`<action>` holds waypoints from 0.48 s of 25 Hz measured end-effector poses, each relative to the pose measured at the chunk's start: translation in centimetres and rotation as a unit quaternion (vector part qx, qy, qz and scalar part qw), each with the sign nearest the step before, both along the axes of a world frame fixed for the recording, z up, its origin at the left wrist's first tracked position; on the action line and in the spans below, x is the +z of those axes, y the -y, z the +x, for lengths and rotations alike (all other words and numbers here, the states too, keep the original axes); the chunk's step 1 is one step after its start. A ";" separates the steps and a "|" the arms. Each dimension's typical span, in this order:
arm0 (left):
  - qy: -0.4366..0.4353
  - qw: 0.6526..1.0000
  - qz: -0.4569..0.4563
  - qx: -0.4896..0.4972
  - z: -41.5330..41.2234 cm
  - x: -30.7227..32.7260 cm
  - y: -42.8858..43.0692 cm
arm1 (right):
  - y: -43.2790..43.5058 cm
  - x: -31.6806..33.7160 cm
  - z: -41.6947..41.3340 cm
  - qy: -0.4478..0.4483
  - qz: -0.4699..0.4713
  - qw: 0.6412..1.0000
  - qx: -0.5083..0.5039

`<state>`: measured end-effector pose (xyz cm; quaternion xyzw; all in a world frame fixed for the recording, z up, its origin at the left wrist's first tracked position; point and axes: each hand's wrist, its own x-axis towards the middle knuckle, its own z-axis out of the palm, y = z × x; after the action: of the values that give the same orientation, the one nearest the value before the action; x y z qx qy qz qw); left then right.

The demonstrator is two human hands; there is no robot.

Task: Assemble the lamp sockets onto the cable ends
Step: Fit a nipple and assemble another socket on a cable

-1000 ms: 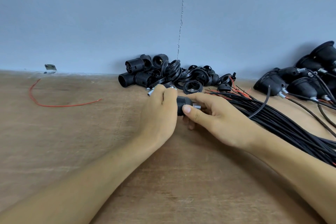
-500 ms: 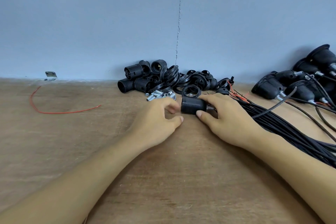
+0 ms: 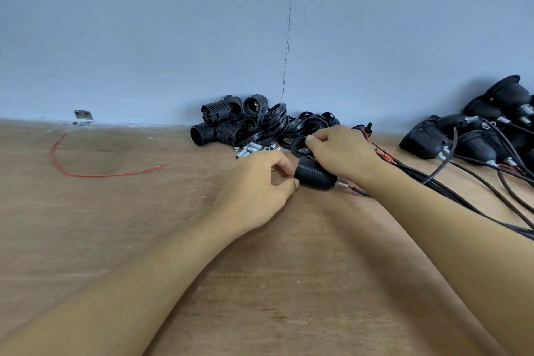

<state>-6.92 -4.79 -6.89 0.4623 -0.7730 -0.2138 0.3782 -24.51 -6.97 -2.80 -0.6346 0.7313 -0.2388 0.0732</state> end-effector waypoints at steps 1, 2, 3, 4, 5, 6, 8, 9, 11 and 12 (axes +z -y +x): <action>0.001 1.000 0.002 -0.005 0.1 -0.1 -0.1 | 0.5 0.3 0.2 -0.007 0.030 1.000 -0.006; 0.006 1.000 0.004 -0.009 0.1 -0.1 -0.1 | 0.9 0.5 0.3 -0.015 0.049 0.999 -0.011; 0.011 1.000 0.003 -0.011 0.2 -0.1 -0.1 | 1.0 0.6 0.4 -0.021 0.053 0.998 -0.017; 0.014 1.000 0.001 -0.016 0.2 -0.2 -0.1 | 0.9 0.6 0.4 -0.022 0.042 0.999 -0.023; 0.013 1.000 -0.002 -0.022 0.3 -0.3 -0.1 | 0.6 0.6 0.3 -0.014 0.011 1.000 -0.025; 0.003 1.000 -0.006 -0.027 0.2 -0.3 -0.2 | 0.2 0.7 0.2 0.008 -0.037 0.999 -0.022; -0.045 0.999 -0.001 -0.018 0.1 -0.3 0.0 | -1.0 1.2 0.1 0.094 -0.137 0.986 0.001; -0.085 0.996 0.019 -0.005 0.0 -0.2 0.1 | -1.9 1.4 0.3 0.144 -0.167 0.975 0.022; -0.179 0.981 0.069 0.008 -0.1 0.2 0.3 | -3.7 1.5 0.9 0.217 -0.173 0.958 0.074; -0.224 0.971 0.080 0.001 -0.2 0.4 0.3 | -4.4 1.2 1.1 0.223 -0.161 0.956 0.104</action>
<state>-7.10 -5.10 -6.45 0.4325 -0.6480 -0.3730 0.5039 -23.36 -2.62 -1.56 -0.6409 0.5783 -0.4802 0.1555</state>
